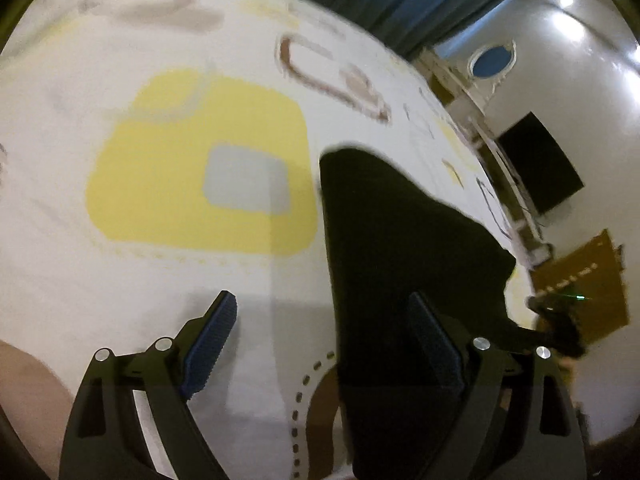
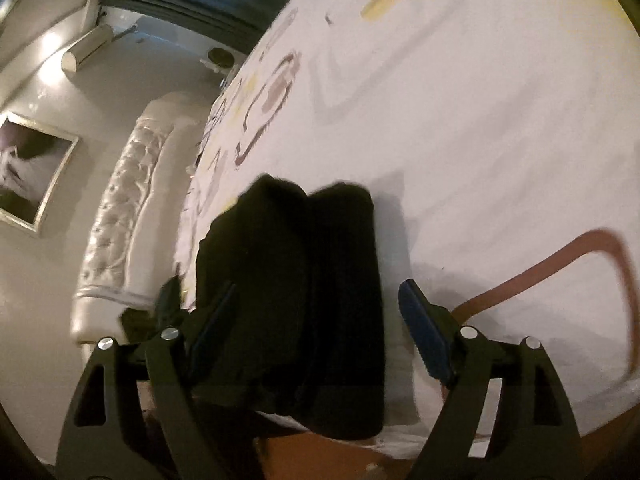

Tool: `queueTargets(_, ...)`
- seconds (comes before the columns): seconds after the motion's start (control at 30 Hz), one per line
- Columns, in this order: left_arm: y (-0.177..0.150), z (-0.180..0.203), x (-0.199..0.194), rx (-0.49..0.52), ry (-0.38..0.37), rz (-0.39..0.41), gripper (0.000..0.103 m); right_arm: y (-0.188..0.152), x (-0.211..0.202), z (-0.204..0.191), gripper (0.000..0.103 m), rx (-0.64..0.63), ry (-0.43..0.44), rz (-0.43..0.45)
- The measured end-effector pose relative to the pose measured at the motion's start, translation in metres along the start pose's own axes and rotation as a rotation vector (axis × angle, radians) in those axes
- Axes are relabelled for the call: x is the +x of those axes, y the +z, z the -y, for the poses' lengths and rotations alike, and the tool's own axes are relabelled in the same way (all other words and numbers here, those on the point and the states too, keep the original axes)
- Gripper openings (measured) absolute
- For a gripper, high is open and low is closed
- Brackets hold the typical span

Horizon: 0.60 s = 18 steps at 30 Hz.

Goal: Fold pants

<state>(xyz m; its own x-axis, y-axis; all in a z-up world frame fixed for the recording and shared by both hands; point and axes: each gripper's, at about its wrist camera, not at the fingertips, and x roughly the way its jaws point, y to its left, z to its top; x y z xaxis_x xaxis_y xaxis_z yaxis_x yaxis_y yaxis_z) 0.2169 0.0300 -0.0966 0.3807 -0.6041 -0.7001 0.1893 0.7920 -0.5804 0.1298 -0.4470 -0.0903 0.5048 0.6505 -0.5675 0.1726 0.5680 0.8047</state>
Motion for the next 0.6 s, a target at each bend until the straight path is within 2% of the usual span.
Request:
queueTargets(0.07,0.0,-0.002,0.013,-0.001,-0.028,-0.059,0.087,-0.002,0.015,0.001,0.081,-0.001,0.038,-0.053)
queueTargets(0.13,0.002,-0.001,0.018,-0.002,-0.065,-0.069,0.087,-0.003,0.023,-0.005,0.083,-0.043,0.022,-0.074)
queueTargets(0.3,0.008,0.01,0.027,-0.055,-0.243,-0.117,0.087,0.0,0.033,-0.011,0.087,-0.077,0.047,-0.116)
queueTargets(0.37,0.008,0.015,0.035,-0.065,-0.285,-0.146,0.087,0.001,0.034,-0.01,0.087,-0.079,0.06,-0.128)
queueTargets(0.47,0.009,0.014,0.049,-0.079,-0.276,-0.182,0.087,0.003,0.032,-0.009,0.087,-0.082,0.082,-0.14)
queueTargets(0.6,0.01,0.015,0.054,-0.087,-0.277,-0.177,0.087,0.003,0.032,-0.005,0.087,-0.085,0.089,-0.145)
